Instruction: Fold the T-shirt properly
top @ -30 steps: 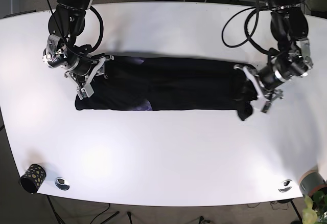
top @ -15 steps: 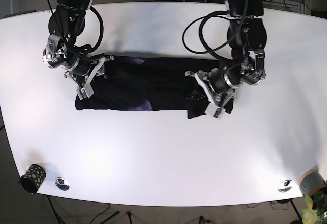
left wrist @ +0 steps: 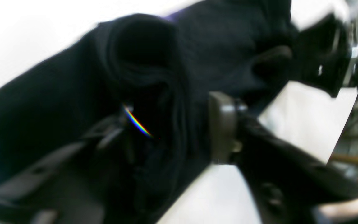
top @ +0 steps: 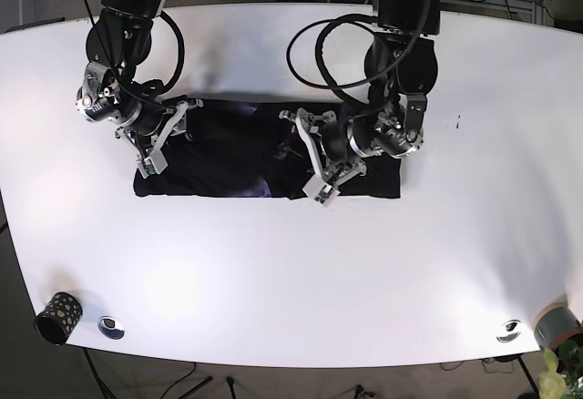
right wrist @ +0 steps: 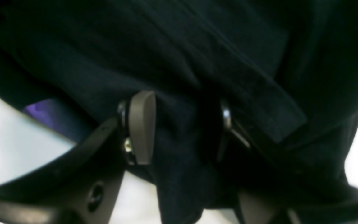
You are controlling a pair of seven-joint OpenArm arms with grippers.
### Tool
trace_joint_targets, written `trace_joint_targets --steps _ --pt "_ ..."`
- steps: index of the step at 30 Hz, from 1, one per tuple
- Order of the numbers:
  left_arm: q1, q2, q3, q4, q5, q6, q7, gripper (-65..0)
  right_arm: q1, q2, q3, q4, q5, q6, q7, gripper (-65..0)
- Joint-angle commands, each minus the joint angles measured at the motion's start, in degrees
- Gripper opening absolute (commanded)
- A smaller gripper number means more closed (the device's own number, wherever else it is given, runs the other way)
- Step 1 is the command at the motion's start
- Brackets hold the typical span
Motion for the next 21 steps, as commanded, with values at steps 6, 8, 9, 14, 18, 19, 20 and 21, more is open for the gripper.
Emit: trace_joint_targets --steps 6,8,9,14,18,19,20,21 --pt "-1.12 0.34 7.36 4.2 -0.74 -0.27 -1.19 -25.6 0.74 0.54 0.05 0.73 -0.34 -0.1 -0.42 -39.6" --pt "-0.77 0.25 7.71 7.01 -0.74 -0.27 -1.19 -25.4 0.74 0.54 0.05 0.73 -0.34 -0.1 -0.42 -39.6" --pt "-0.77 0.17 7.8 9.38 -0.74 -0.36 -1.19 -25.4 0.74 0.54 0.05 0.73 -0.34 -0.1 -0.42 -39.6" --pt "0.55 -0.01 7.71 16.42 -0.65 -0.62 -0.92 -25.4 0.74 0.54 0.05 0.73 -0.34 -0.1 -0.42 -39.6" --pt "0.55 -2.91 7.1 16.86 -0.3 -0.36 -0.92 -25.4 1.35 0.54 0.14 2.13 2.47 -0.1 -0.77 -39.5" --pt "0.72 -3.79 5.69 16.86 -0.04 -0.45 -0.92 -25.4 1.62 0.8 0.22 3.1 4.4 -0.1 -0.95 -39.5" --pt "0.9 -4.4 4.28 16.86 0.05 -0.53 -0.92 -25.4 1.62 0.89 0.22 3.72 5.81 -0.1 -1.47 -39.5" --pt "0.9 -4.76 3.05 16.86 -0.13 -0.53 -0.92 -25.4 1.79 0.98 0.31 4.16 6.78 -0.1 -2.0 -39.3"
